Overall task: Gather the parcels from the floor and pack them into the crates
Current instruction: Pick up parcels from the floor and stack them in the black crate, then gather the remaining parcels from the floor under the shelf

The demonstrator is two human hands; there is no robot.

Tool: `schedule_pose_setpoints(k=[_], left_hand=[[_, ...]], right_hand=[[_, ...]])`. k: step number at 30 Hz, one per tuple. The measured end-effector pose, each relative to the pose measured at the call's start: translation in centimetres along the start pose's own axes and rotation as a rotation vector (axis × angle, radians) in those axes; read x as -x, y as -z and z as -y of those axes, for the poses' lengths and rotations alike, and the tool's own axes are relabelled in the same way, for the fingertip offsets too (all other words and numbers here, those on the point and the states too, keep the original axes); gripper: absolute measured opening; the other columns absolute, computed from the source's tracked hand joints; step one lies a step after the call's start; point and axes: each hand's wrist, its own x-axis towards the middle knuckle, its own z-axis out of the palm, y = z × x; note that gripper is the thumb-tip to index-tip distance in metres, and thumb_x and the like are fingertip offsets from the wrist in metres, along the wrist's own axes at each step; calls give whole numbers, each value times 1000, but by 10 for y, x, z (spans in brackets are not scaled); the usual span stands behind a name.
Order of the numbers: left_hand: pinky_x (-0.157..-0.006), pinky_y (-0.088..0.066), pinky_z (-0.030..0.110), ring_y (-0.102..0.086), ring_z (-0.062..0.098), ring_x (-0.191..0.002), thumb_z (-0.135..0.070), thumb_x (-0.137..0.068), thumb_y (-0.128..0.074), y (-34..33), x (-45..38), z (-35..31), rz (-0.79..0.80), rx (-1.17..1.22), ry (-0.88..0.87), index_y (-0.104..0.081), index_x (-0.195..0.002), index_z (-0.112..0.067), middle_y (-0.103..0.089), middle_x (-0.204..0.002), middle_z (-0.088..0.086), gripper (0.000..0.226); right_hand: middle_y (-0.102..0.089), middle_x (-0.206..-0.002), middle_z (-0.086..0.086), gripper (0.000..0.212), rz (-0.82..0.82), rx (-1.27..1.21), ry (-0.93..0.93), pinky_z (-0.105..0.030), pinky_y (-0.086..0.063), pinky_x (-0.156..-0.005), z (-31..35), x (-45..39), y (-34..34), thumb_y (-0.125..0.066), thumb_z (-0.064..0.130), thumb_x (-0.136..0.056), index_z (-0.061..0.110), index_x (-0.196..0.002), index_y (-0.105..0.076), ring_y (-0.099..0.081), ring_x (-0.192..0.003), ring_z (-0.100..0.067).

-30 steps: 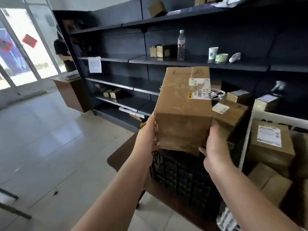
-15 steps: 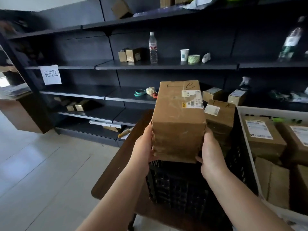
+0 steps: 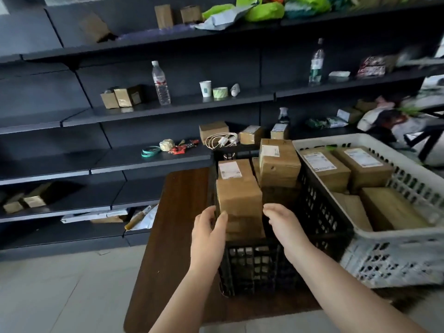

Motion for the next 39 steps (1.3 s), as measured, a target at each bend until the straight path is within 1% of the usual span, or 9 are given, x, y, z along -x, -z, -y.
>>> schedule_pose_setpoints(k=[4,6,8,13,16,19,28,35,39], left_hand=[[-90,-39,23,-47,5,-109,-33,-90,-53,-20,10,2,100,-223,-252,-52,-112,-34,-48,-112,-17,22],[-84,-41,19,-49,3,-101,-31,-90,-54,-38,12,-5,191,-272,-300,-53,-116,-30,-48,-111,-15,26],[-88,-45,25,-50,7,-104,-30,-90,-54,-59,16,-14,242,-275,-322,-54,-116,-28,-49,-109,-13,26],[-81,-43,22,-51,7,-102,-30,-90,-53,-132,34,-46,367,-372,-434,-55,-114,-28,-52,-108,-12,24],[-87,-48,33,-52,14,-103,-31,-90,-52,-191,54,-71,455,-494,-536,-56,-114,-22,-55,-108,-6,26],[-83,-48,36,-53,20,-98,-30,-87,-51,-258,77,-95,510,-591,-617,-57,-107,-20,-54,-100,-3,22],[-90,-45,34,-51,21,-109,-31,-85,-51,-441,134,-124,623,-651,-584,-56,-115,-22,-59,-115,1,32],[-77,-42,25,-55,18,-102,-33,-85,-51,-551,123,-123,762,-629,-412,-57,-111,-21,-60,-110,0,29],[-79,-43,25,-55,16,-100,-33,-87,-49,-618,96,-132,811,-614,-408,-55,-116,-23,-58,-111,0,32]], right_hand=[[-57,-107,8,19,-49,87,44,-24,-35,-82,-10,15,16,-51,24,-93,23,-108,-62,-50,-100,-10],[-56,-101,12,18,-73,165,88,-23,-35,-78,-14,22,37,-53,25,-92,25,-106,-63,-50,-95,-7],[-56,-98,14,16,-118,212,123,-22,-36,-76,-17,27,66,-55,24,-91,26,-104,-63,-50,-92,-5],[-58,-98,13,12,-257,317,157,-18,-39,-68,-23,40,159,-57,27,-89,28,-100,-61,-54,-91,-5],[-58,-101,12,16,-331,511,167,-21,-43,-69,-29,50,226,-58,29,-87,30,-103,-59,-55,-91,-6],[-56,-94,12,13,-401,705,155,-25,-43,-68,-38,61,299,-60,30,-85,31,-98,-58,-54,-87,-9],[-59,-104,3,23,-427,817,92,-32,-46,-85,-74,63,472,-60,26,-83,20,-105,-60,-56,-100,-17],[-60,-99,2,24,-384,732,20,-29,-45,-81,-102,6,566,-64,26,-82,20,-105,-61,-55,-91,-16],[-56,-91,9,23,-394,739,9,-28,-44,-78,-103,-47,614,-64,27,-81,22,-103,-62,-52,-85,-11]])
